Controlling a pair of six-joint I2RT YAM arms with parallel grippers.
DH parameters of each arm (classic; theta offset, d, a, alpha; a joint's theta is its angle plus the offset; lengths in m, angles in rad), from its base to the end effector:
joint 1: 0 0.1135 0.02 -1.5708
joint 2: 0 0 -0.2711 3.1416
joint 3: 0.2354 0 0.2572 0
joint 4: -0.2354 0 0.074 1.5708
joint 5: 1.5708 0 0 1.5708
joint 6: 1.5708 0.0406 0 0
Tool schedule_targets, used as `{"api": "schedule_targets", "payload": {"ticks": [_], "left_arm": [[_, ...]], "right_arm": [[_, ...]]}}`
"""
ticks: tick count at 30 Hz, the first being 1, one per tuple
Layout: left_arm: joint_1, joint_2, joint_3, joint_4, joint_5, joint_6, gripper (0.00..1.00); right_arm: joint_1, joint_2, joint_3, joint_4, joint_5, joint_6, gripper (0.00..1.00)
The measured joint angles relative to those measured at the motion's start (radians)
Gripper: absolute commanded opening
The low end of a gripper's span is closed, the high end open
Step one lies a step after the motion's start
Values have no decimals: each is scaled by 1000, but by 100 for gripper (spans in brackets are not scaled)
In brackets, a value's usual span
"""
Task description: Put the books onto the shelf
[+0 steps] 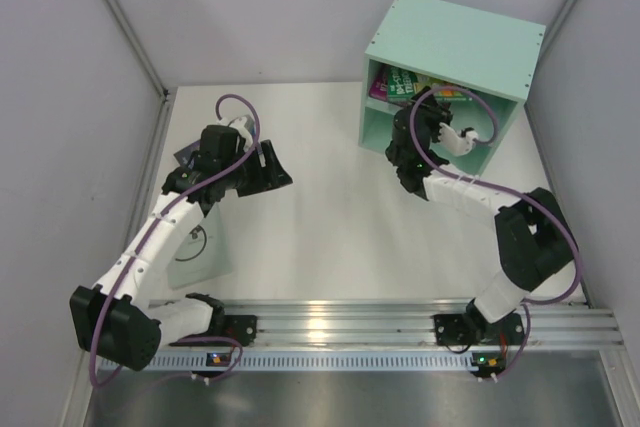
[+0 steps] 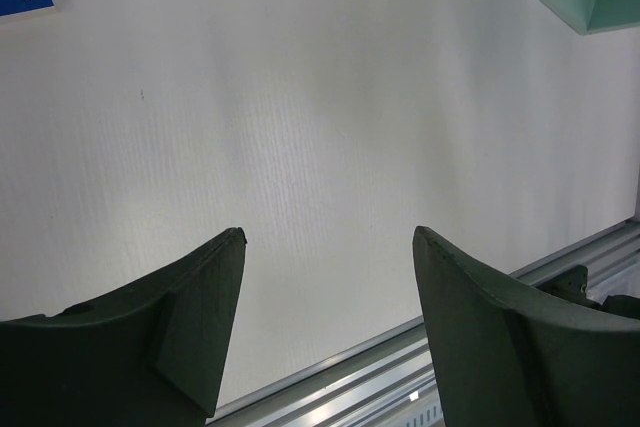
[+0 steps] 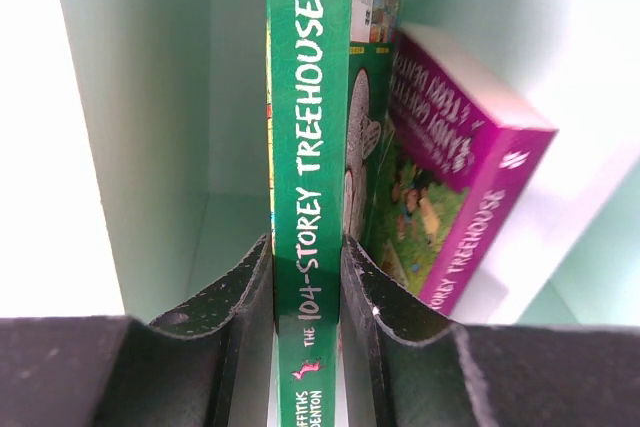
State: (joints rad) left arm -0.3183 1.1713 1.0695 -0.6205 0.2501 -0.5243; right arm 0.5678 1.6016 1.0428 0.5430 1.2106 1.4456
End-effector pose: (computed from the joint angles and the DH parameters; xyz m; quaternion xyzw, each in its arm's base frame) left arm 0.2386 -0.0892 0.3226 -0.0419 0.9047 -0.2708 0.3262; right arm 0.3244 0.1618 0.3013 0.6104 0.3609 0.2707 0.6511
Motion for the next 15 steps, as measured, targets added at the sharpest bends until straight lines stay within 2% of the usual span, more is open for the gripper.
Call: {"api": "schedule_targets", "payload": {"ticks": [7,10,15], "left_arm": [[0,0,0,0,-2,1,73],[0,0,0,0,-4,1,73],[0,1,0,0,0,1,73]], "right_arm": [[0,80,74,7,-9,-27,0],[0,95,92,-17,-19,-27,3],[0,102,119,-47,-48,-27,23]]}}
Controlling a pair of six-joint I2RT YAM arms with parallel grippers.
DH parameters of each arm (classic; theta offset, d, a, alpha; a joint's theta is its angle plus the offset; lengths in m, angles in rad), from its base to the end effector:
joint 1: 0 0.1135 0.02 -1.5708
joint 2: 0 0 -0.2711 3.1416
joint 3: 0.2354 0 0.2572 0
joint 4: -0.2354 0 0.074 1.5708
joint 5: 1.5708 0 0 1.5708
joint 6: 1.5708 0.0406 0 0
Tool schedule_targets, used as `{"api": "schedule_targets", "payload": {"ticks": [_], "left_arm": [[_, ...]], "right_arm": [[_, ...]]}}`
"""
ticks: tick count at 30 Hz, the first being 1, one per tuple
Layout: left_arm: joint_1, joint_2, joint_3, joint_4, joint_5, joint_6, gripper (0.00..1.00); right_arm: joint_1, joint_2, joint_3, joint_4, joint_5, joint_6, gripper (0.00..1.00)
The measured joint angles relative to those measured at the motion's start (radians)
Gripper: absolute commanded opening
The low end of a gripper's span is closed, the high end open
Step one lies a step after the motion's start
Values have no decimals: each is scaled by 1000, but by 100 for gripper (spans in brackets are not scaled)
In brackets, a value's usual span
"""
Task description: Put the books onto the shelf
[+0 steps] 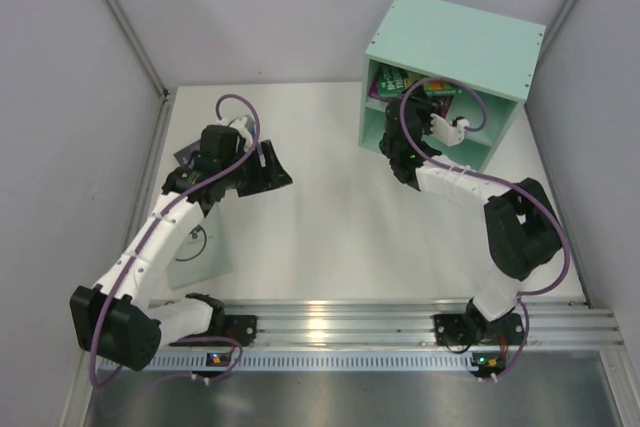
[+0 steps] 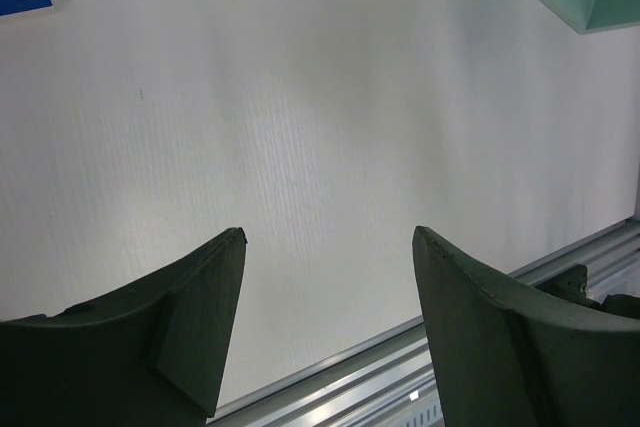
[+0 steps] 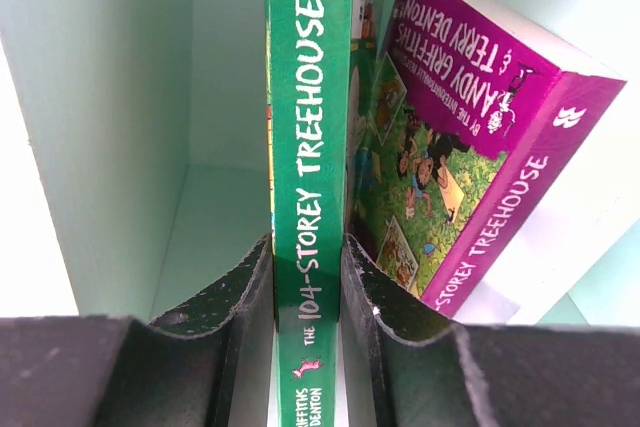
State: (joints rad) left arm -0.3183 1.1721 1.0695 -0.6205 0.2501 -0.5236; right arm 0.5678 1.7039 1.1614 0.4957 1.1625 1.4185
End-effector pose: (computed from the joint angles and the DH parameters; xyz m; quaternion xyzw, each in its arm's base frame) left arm 0.2387 -0.0892 0.3224 -0.0416 0.9049 -0.2705 0.3260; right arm 0.3498 0.1789 0.3002 0.5948 0.3944 0.2665 0.6479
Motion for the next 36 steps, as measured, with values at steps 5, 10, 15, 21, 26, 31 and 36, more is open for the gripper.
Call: {"api": "schedule_targets", "payload": {"ticks": [5,10,15,21,26,31,36], "left_arm": [[0,2,0,0,7,0,73],[0,1,0,1,7,-1,73],[0,-3,0,1,7,-1,73],[0,-45,-19,1,7,-6,73],[0,-49,-24,2,7,-10,73],[0,-51,-34,2,6,-10,73],[0,-65,-40,1,3,-13,73]], "right_arm": [[0,0,2,-37,-15,30,36],[5,0,2,-91,-135,31,44],[7,-13,-4,-122,-220,12,40],[-5,-58,-36,-147,-293,5,35],[-27,-61,-38,-153,-351,4,41],[-44,-75,-38,-201,-431,2,49],[-51,-97,-15,-288,-507,-4,52]]}}
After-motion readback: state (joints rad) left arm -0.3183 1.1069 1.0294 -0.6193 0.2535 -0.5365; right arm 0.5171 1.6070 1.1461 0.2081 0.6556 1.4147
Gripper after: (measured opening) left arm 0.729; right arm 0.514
